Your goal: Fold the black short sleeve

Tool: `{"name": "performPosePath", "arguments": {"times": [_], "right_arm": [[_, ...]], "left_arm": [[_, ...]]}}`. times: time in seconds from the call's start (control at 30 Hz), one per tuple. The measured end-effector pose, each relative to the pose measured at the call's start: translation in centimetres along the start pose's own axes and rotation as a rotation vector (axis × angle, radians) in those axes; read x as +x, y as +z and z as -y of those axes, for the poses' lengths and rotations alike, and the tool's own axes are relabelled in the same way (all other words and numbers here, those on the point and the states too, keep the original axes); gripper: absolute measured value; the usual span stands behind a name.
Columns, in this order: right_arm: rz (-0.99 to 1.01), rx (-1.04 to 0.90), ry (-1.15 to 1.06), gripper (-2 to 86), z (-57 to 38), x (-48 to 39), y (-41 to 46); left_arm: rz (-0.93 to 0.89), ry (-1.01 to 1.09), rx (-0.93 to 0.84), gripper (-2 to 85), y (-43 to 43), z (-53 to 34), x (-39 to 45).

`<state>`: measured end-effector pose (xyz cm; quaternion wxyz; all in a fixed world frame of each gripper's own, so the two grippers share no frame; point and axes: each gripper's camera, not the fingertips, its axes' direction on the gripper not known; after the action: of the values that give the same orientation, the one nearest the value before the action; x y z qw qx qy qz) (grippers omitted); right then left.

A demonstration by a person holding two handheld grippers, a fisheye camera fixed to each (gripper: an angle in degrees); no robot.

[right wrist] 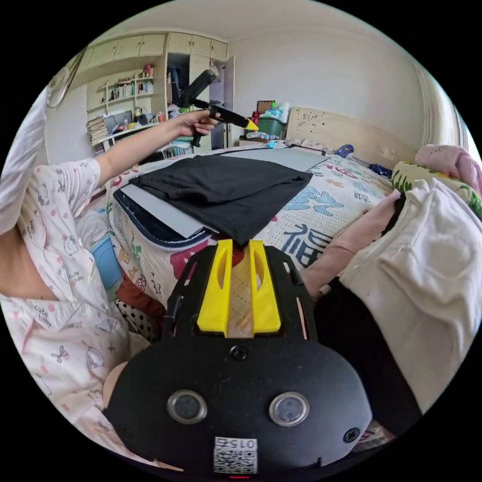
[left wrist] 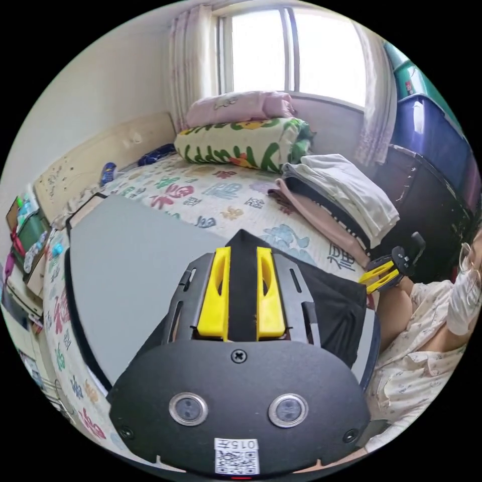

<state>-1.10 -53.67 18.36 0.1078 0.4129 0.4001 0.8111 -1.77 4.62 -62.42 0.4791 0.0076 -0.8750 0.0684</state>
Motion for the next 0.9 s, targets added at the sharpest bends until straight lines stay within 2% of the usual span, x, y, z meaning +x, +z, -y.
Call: {"name": "performPosePath", "arguments": {"times": [0.17, 0.33, 0.47, 0.67, 0.73, 0.9], "right_arm": [[0.069, 0.099, 0.089, 2.1, -1.5, 3.1, -1.6], [0.017, 0.114, 0.046, 0.9, -1.8, 3.4, -2.5], [-0.002, 0.118, 0.024, 0.5, -1.9, 4.2, -3.3], [-0.025, 0.198, 0.114, 0.3, -2.7, 7.2, -6.1], [-0.073, 0.229, 0.153, 0.2, -3.3, 8.0, -7.5], [-0.29, 0.354, 0.262, 0.1, -5.0, 9.2, -15.5]], "left_arm": [[-0.098, 0.076, -0.14, 9.4, 8.7, 9.9, 3.3], [0.014, 0.078, -0.356, 10.7, 17.0, 15.4, 3.4], [0.2, 0.054, -0.5, 7.8, 20.5, 15.9, 2.2], [0.167, 0.014, -0.466, 2.2, 19.3, 13.9, 0.0], [0.151, -0.021, -0.404, 1.6, 18.2, 13.2, -0.8], [0.022, -0.128, -0.111, 1.1, 13.0, 11.9, -2.0]]}}
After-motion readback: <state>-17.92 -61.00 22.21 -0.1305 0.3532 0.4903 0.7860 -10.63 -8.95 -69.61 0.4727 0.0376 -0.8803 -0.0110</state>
